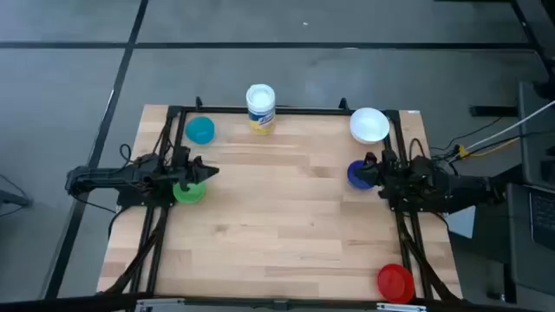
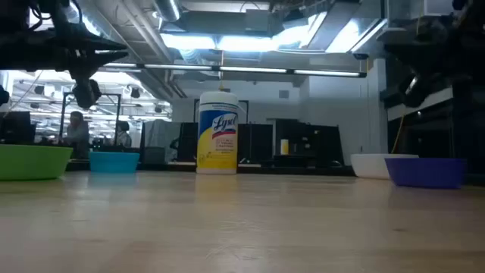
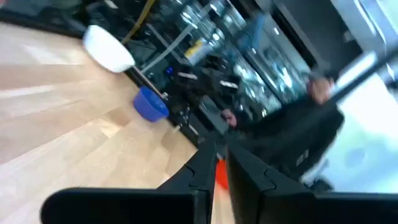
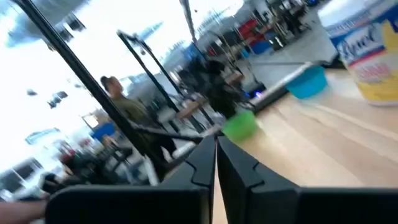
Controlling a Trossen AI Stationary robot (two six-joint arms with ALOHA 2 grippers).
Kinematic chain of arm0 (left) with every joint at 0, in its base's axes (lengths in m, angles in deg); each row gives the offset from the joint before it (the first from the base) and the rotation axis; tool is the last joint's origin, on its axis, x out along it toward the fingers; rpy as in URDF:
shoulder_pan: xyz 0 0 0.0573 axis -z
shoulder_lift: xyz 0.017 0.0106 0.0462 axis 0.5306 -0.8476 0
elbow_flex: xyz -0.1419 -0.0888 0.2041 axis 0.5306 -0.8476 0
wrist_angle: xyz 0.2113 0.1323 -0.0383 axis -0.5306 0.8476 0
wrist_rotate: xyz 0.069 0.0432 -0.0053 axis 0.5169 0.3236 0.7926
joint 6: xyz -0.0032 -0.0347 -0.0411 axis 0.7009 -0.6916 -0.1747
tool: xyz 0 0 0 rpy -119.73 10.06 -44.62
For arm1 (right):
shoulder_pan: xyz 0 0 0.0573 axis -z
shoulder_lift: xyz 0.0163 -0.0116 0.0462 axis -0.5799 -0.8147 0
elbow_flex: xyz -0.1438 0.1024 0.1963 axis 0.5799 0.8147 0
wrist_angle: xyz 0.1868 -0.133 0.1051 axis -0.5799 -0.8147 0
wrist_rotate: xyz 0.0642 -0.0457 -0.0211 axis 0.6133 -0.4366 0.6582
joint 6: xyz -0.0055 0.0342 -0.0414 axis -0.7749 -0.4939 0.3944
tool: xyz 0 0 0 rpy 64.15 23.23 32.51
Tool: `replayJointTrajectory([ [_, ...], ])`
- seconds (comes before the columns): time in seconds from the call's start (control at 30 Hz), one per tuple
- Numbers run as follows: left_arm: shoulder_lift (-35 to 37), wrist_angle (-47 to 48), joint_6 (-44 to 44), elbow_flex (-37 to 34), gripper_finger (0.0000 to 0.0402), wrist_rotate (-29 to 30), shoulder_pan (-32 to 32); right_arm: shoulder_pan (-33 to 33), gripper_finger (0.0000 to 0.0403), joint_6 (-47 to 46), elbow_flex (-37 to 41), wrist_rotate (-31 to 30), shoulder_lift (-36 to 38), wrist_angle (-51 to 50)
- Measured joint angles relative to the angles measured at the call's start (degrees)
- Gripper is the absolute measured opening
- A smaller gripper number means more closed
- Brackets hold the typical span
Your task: Nest bowls inside each other
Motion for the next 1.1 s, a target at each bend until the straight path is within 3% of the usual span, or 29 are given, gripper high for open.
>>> replayJointTrajectory([
  [0.2,0.0,-0.77,-9.2,0.0,0.0031,7.81,-0.02,-0.01,0.002,-3.54,0.0,0.0,0.0,8.64],
  [0.37,0.0,-0.77,-10.5,0.0,0.0031,12.78,0.0,-0.02,0.002,-0.37,0.0,-0.02,0.0,10.77],
  [0.47,0.0,-0.77,-11.28,0.01,0.0031,16.65,0.0,-0.02,0.002,0.5,0.0,-3.0,0.0,11.16],
  [0.83,0.0,-5.63,-3.21,0.0,0.0031,36.16,-0.02,0.0,0.002,1.39,0.0,-7.01,0.0,18.22],
  [0.97,0.0,-18.84,8.41,0.0,0.0031,31.74,-0.04,0.0,0.002,1.05,0.0,-9.99,0.0,26.09],
  [1.1,-0.04,-45.83,24.36,0.0,0.0031,17.51,-0.04,0.01,0.002,3.61,-0.05,-8.24,0.0,40.48],
])
